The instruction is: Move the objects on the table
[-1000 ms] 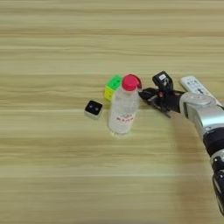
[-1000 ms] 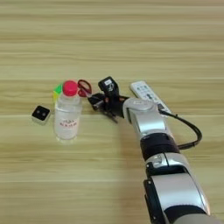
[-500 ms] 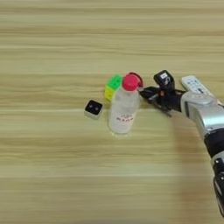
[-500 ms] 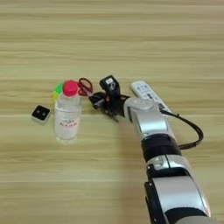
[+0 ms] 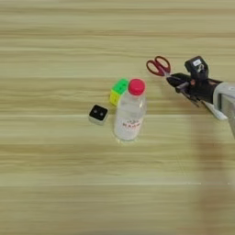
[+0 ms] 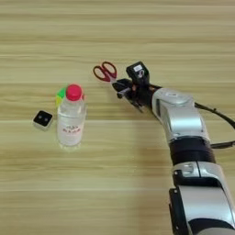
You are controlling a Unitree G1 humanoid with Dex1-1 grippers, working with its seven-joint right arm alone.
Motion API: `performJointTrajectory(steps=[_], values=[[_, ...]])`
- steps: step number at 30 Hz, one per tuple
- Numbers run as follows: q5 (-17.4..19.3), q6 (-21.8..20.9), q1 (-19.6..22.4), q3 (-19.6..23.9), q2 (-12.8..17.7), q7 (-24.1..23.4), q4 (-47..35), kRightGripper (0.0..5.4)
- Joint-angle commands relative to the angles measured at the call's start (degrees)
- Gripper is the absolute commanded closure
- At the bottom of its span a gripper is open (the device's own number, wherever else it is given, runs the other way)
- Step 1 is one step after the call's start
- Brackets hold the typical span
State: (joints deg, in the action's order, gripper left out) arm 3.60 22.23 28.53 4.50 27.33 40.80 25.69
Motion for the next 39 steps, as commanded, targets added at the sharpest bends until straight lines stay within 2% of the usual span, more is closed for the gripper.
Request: performJointTrajectory(steps=[1,4,9,24,26,33,39], values=[[0.20,-0.43,0.37,1.20,4.81,0.50,-3.40,4.69],[-0.24,-0.57,-1.38,1.29,5.94,0.71,-2.56,4.69],[-0.54,-1.24,-2.28,0.91,6.18,0.18,-0.39,4.69],[-1.82,-4.34,-0.02,0.83,6.55,-1.09,7.75,4.69],[-1.86,-4.64,0.19,0.76,6.58,-1.09,8.23,4.32],[-0.87,-6.12,0.89,1.34,6.22,-1.24,7.23,3.75],[0.09,-6.54,0.80,1.85,5.90,-0.98,4.54,3.03]])
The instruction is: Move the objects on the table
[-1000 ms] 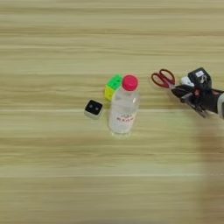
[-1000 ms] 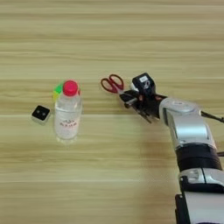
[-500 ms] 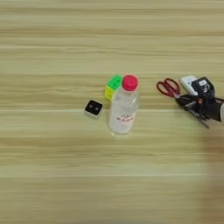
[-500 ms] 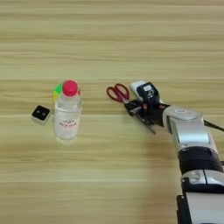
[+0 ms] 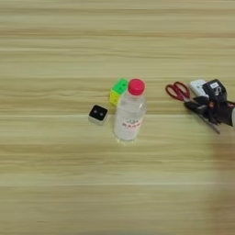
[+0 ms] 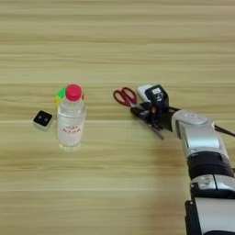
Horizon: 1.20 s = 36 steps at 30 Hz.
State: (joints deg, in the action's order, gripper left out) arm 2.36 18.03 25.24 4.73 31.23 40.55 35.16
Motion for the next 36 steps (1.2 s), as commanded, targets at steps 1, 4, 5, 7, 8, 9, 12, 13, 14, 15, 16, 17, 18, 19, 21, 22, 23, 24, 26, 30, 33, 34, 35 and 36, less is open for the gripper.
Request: performJointTrajectory(steps=[1,4,5,7,8,9,12,13,14,15,16,17,18,19,21,22,23,24,26,30,33,34,35,36], values=[[1.56,-2.29,4.01,1.77,1.91,-0.64,-5.52,2.97],[2.71,-2.63,3.57,2.28,1.60,0.02,-8.11,2.71],[3.10,-2.90,3.39,2.38,1.55,0.29,-8.82,2.64],[3.94,-3.83,2.92,2.79,1.32,0.96,-10.45,2.44],[4.67,-4.50,2.52,3.04,1.15,1.64,-11.77,2.24],[5.33,-5.26,2.09,3.22,1.01,2.30,-13.04,2.20],[8.01,-7.66,0.41,3.84,0.40,5.14,-17.39,1.85],[8.99,-8.66,-0.29,4.01,0.14,6.14,-18.97,1.71],[9.73,-9.59,-0.86,4.13,-0.11,6.91,-20.20,1.66],[10.22,-10.37,-1.34,4.17,-0.29,7.43,-21.08,1.54],[10.99,-11.23,-1.89,4.23,-0.59,8.15,-22.06,1.54],[11.55,-11.89,-2.32,4.26,-0.83,8.72,-22.80,1.40],[12.26,-12.64,-2.65,4.37,-1.16,9.37,-23.35,1.30],[12.86,-13.67,-2.93,4.48,-1.46,9.92,-23.86,1.26],[14.24,-14.99,-3.39,4.64,-2.03,11.16,-25.01,1.00],[14.99,-15.61,-3.64,4.66,-2.29,11.80,-25.68,0.87],[15.69,-16.18,-3.94,4.60,-2.48,12.53,-26.39,0.79],[16.36,-16.40,-4.20,4.65,-2.71,13.08,-27.08,0.72],[18.39,-16.11,-4.62,4.87,-3.25,14.14,-28.74,0.46],[25.83,-13.52,-6.00,6.16,-4.41,17.21,-34.29,0.03],[29.51,-12.38,-7.23,6.44,-4.55,19.01,-37.75,0.03],[30.51,-11.96,-7.63,6.42,-4.58,19.48,-38.81,0.03],[31.29,-11.57,-8.07,6.25,-4.57,19.98,-39.84,0.03],[31.89,-11.24,-8.46,6.11,-4.52,20.34,-40.67,0.03]])
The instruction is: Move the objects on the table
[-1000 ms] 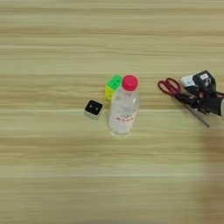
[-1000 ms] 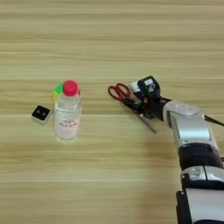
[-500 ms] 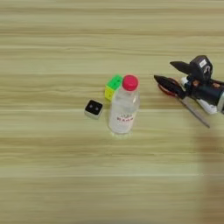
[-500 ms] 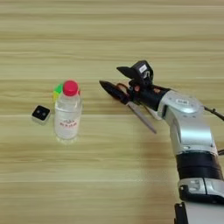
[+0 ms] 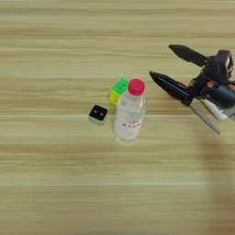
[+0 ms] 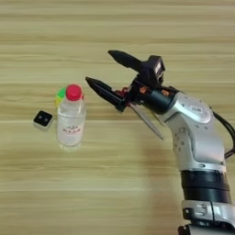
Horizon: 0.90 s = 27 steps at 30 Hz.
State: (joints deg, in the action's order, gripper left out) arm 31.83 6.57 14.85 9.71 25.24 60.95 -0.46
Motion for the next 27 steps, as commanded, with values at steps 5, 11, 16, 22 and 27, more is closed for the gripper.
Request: performJointTrajectory(steps=[5,11,16,22,27], values=[[3.57,1.89,-0.59,-0.55,2.34,2.51,-9.14,0.03],[-1.62,-0.01,-1.73,-3.52,2.37,2.41,-9.13,0.03],[-7.85,-2.64,-2.35,-6.87,2.16,1.70,-7.07,0.03],[-13.16,-5.91,-2.66,-9.70,1.94,1.03,-4.39,0.03],[-16.55,-8.02,-2.42,-11.12,1.83,0.08,-1.83,0.03]])
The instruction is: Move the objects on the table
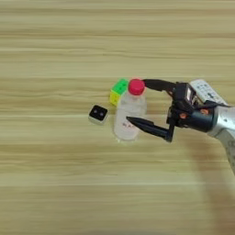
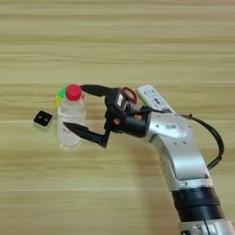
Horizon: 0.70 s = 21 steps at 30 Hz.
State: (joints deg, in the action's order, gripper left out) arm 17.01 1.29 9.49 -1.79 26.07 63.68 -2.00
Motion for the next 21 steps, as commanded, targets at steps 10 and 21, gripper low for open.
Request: performJointTrajectory(steps=[10,21], values=[[-5.60,-5.65,3.53,-1.28,0.54,-4.53,3.55,0.38],[-5.99,-6.49,3.45,-1.75,0.55,-4.55,4.25,1.64]])
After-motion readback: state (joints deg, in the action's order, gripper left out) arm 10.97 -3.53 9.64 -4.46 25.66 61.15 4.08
